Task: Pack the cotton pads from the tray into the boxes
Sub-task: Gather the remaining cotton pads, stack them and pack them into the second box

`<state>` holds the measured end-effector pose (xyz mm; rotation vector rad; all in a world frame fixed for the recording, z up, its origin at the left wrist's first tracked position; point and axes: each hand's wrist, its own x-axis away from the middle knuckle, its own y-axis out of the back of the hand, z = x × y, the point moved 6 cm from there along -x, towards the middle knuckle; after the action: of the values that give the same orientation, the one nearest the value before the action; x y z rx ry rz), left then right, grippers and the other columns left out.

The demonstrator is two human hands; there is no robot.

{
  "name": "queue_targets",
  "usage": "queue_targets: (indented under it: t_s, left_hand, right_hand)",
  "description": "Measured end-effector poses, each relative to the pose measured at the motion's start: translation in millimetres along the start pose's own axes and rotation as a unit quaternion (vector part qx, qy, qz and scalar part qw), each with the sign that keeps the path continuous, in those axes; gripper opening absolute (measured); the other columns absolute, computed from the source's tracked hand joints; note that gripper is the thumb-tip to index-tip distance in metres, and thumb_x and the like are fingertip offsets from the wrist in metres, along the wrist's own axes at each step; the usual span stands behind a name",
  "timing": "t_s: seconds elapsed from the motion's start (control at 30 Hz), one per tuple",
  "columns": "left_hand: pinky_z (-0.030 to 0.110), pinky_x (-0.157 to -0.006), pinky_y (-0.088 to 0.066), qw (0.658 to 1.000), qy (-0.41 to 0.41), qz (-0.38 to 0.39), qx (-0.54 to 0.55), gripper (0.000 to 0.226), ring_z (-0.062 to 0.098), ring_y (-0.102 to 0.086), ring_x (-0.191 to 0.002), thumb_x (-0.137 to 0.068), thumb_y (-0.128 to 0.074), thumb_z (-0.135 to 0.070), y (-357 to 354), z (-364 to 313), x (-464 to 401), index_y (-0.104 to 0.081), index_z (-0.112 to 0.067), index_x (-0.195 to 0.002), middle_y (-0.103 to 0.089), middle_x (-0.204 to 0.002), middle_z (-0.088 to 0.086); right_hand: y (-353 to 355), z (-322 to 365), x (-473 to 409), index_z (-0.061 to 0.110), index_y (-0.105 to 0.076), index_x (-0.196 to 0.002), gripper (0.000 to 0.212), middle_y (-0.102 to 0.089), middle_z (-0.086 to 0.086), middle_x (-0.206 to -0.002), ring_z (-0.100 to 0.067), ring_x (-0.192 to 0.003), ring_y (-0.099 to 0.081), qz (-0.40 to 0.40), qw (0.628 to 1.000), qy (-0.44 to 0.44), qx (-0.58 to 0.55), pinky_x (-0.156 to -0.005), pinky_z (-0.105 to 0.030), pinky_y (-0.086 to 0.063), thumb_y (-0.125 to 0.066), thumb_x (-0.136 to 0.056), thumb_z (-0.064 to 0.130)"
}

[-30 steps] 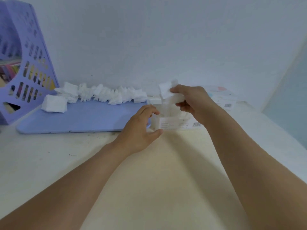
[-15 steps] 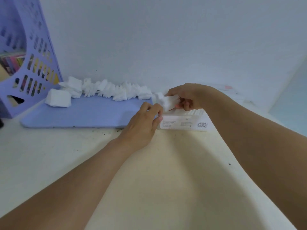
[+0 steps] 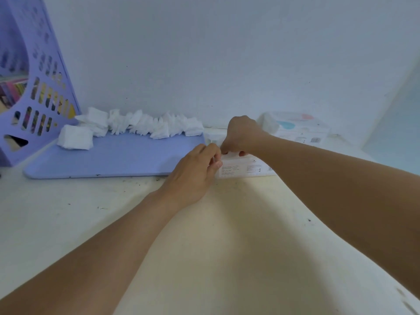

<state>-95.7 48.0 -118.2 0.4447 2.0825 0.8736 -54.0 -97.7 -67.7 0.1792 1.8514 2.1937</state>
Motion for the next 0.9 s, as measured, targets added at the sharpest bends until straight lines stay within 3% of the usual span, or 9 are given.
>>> queue_targets:
  t_s: [0.2, 0.4, 0.5, 0.67, 0.77, 0.9]
  left_hand:
    - [0.025, -0.065, -0.046, 1.0, -0.003, -0.014, -0.003, 0.007, 0.013, -0.053, -0.084, -0.103, -0.05, -0.021, 0.3, 0.2, 0.1, -0.05, -0.021, -0.095, -0.053, -0.094, -0.003]
    - [0.03, -0.067, -0.05, 1.0, -0.008, -0.013, 0.012, 0.008, 0.015, -0.057, -0.086, -0.102, -0.051, -0.021, 0.0, 0.4, 0.4, -0.049, -0.025, -0.095, -0.054, -0.096, -0.002]
    - [0.029, -0.066, -0.051, 1.0, -0.011, -0.011, 0.013, 0.01, 0.013, -0.057, -0.085, -0.102, -0.05, -0.022, -0.7, 0.2, 0.6, -0.047, -0.028, -0.094, -0.054, -0.095, -0.003]
    - [0.018, -0.064, -0.043, 1.0, -0.011, -0.009, 0.007, 0.01, 0.007, -0.054, -0.082, -0.102, -0.05, -0.022, -1.4, 1.6, 1.2, -0.047, -0.027, -0.094, -0.053, -0.094, -0.004]
    - [0.017, -0.064, -0.042, 1.0, -0.01, -0.007, 0.011, 0.009, 0.009, -0.054, -0.084, -0.102, -0.05, -0.022, -2.1, 2.8, 0.2, -0.048, -0.026, -0.094, -0.054, -0.094, -0.004]
    - [0.019, -0.065, -0.043, 1.0, -0.008, -0.007, 0.013, 0.011, 0.01, -0.055, -0.084, -0.102, -0.05, -0.022, -2.0, 2.7, 0.6, -0.047, -0.028, -0.094, -0.054, -0.095, -0.004]
  right_hand:
    - [0.5, 3.5, 8.3, 0.017, -0.05, -0.069, 0.032, -0.053, 0.003, -0.069, -0.013, -0.056, -0.048, -0.07, 0.988, 0.021, 0.138, -0.051, -0.022, -0.032, -0.071, -0.078, 0.04]
    - [14.3, -1.4, 15.9, 0.016, -0.06, -0.071, 0.043, -0.066, 0.005, -0.059, -0.012, -0.055, -0.066, 0.005, 1.0, 0.01, 0.019, -0.058, -0.023, -0.049, -0.08, -0.07, 0.054]
    - [8.2, -0.1, 17.0, 0.013, -0.057, -0.069, 0.044, -0.064, 0.003, -0.055, -0.012, -0.05, -0.066, 0.039, 0.999, 0.02, 0.001, -0.056, -0.023, -0.053, -0.086, -0.068, 0.046]
    - [-7.7, -4.0, 9.8, 0.014, -0.042, -0.062, 0.043, -0.044, 0.001, -0.057, -0.013, -0.047, -0.042, -0.015, 0.998, -0.012, -0.068, -0.041, -0.022, -0.031, -0.083, -0.068, 0.02]
    - [-8.9, -10.8, 9.0, 0.014, -0.046, -0.061, 0.038, -0.05, 0.0, -0.059, -0.014, -0.05, -0.048, -0.042, 0.992, -0.05, -0.107, -0.043, -0.021, -0.032, -0.084, -0.066, 0.016]
    - [-1.9, -9.2, 13.0, 0.015, -0.052, -0.069, 0.031, -0.059, 0.002, -0.067, -0.014, -0.056, -0.056, -0.059, 0.997, -0.035, -0.031, -0.047, -0.02, -0.036, -0.081, -0.068, 0.025]
